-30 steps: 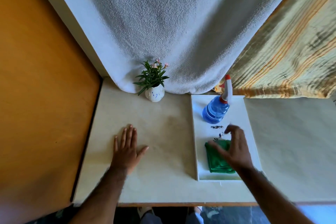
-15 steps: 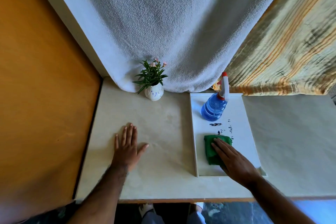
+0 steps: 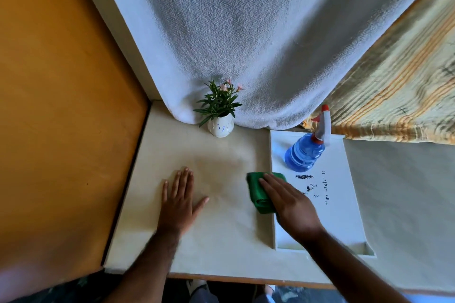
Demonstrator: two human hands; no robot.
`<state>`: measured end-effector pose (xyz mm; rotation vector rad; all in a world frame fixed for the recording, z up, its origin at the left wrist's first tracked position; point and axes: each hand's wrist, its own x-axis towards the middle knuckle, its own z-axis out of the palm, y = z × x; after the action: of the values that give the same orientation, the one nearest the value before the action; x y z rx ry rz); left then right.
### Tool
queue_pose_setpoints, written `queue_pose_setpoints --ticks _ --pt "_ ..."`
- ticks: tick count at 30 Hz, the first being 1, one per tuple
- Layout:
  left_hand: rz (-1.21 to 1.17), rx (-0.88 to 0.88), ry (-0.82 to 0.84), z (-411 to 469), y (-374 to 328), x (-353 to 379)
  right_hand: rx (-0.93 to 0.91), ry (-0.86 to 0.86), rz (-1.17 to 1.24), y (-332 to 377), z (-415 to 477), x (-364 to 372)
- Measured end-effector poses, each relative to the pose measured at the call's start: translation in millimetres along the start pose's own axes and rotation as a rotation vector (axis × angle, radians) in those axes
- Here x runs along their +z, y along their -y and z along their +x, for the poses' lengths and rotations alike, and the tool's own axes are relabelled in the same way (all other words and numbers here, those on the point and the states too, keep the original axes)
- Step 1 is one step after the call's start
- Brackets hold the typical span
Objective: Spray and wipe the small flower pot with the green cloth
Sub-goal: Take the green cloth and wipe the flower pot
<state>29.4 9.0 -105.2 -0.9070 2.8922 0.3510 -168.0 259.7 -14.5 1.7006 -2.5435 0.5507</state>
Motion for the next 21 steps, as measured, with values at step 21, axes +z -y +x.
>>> queue_pose_setpoints --ticks 21 --pt "0.033 -0.008 -0.072 1 4 15 -0.428 0.031 -0.149 20 192 51"
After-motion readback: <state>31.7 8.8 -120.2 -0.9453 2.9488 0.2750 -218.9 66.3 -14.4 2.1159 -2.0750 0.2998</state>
